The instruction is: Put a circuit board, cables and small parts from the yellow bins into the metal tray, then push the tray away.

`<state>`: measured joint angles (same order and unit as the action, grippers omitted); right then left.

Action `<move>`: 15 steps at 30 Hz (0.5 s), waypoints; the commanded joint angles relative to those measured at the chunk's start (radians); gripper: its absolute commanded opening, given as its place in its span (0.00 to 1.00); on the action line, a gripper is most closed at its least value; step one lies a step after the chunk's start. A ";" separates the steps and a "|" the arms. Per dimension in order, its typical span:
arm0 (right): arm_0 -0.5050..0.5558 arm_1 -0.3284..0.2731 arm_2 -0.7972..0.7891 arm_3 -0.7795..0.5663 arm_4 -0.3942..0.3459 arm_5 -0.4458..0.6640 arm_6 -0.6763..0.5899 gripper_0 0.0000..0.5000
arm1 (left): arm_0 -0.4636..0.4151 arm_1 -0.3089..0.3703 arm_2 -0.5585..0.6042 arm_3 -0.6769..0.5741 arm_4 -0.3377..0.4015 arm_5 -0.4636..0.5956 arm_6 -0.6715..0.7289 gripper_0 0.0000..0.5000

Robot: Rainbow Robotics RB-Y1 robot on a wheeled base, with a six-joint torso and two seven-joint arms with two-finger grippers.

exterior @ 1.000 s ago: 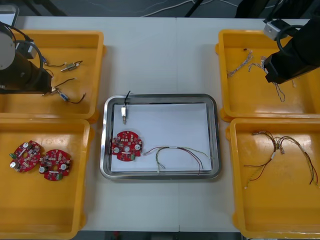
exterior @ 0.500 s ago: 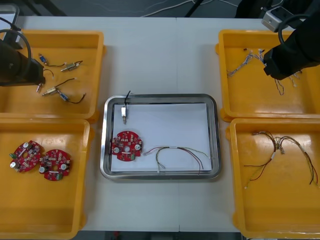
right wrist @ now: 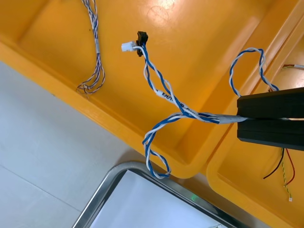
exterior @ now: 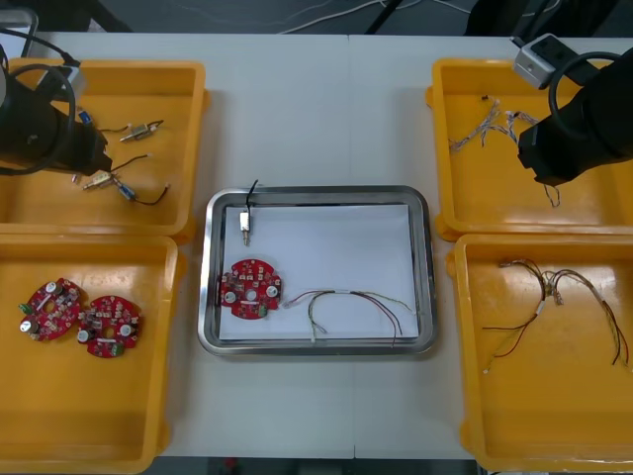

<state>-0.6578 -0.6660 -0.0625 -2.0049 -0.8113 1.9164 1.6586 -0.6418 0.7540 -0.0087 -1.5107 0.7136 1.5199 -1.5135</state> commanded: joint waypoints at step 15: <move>0.090 0.098 0.026 -0.149 0.043 0.003 0.015 0.00 | 0.016 -0.047 0.021 -0.036 0.024 0.023 -0.336 1.00</move>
<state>-0.5726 -0.5934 -0.0598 -2.1138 -0.7882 1.9164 1.6585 -0.6404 0.7089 -0.0087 -1.5109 0.7378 1.5334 -1.7092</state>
